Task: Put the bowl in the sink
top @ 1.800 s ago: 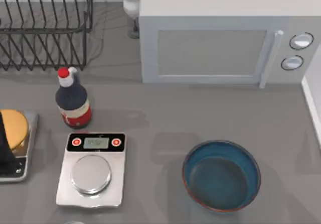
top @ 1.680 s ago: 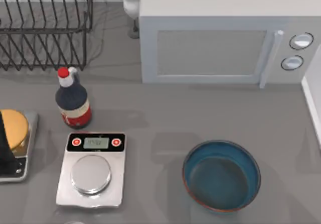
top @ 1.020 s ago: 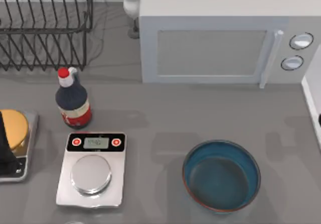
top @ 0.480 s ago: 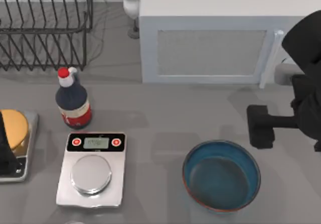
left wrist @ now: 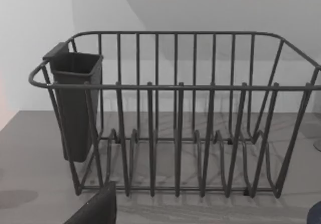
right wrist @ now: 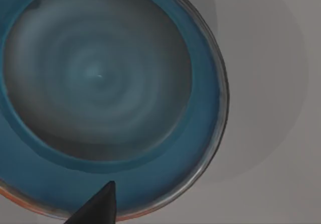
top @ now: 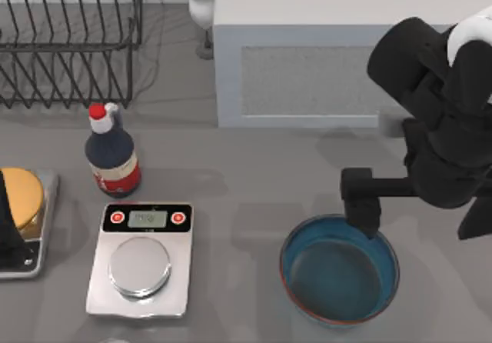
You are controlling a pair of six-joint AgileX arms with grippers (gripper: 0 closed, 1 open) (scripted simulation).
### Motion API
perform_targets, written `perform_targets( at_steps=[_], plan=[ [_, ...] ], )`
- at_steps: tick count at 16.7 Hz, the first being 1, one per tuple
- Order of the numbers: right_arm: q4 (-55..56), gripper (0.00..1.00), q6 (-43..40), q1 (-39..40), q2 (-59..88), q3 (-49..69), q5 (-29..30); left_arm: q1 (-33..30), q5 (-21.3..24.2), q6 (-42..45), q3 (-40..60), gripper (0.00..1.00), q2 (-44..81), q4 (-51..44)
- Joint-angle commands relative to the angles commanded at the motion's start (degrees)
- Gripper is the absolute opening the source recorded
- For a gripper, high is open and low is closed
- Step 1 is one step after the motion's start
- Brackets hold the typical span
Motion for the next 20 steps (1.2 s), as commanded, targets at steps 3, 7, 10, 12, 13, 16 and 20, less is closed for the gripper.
perform_targets(
  at_steps=[3,7,10,12,13,16,20],
  plan=[
    [0.32,1.0,-0.07,-0.25,-0.1,-0.33,-0.01,0.0,0.0,0.0,0.0,1.0,0.0,0.0],
    [6.92,1.0,-0.04,-0.04,2.1,-4.89,0.01,0.0,0.0,0.0,0.0,1.0,0.0,0.0],
    [16.27,1.0,0.16,0.06,5.03,-10.57,0.01,0.0,0.0,0.0,0.0,1.0,0.0,0.0],
    [20.81,1.0,0.25,0.15,6.59,-13.76,0.01,0.0,0.0,0.0,0.0,1.0,0.0,0.0],
    [22.16,1.0,0.3,0.18,7.11,-14.83,0.01,0.0,0.0,0.0,0.0,1.0,0.0,0.0],
    [23.08,1.0,0.32,0.2,7.45,-15.62,0.02,0.0,0.0,0.0,0.0,1.0,0.0,0.0],
    [23.08,0.85,0.32,0.2,7.45,-15.62,0.02,0.0,0.0,0.0,0.0,1.0,0.0,0.0]
  ],
)
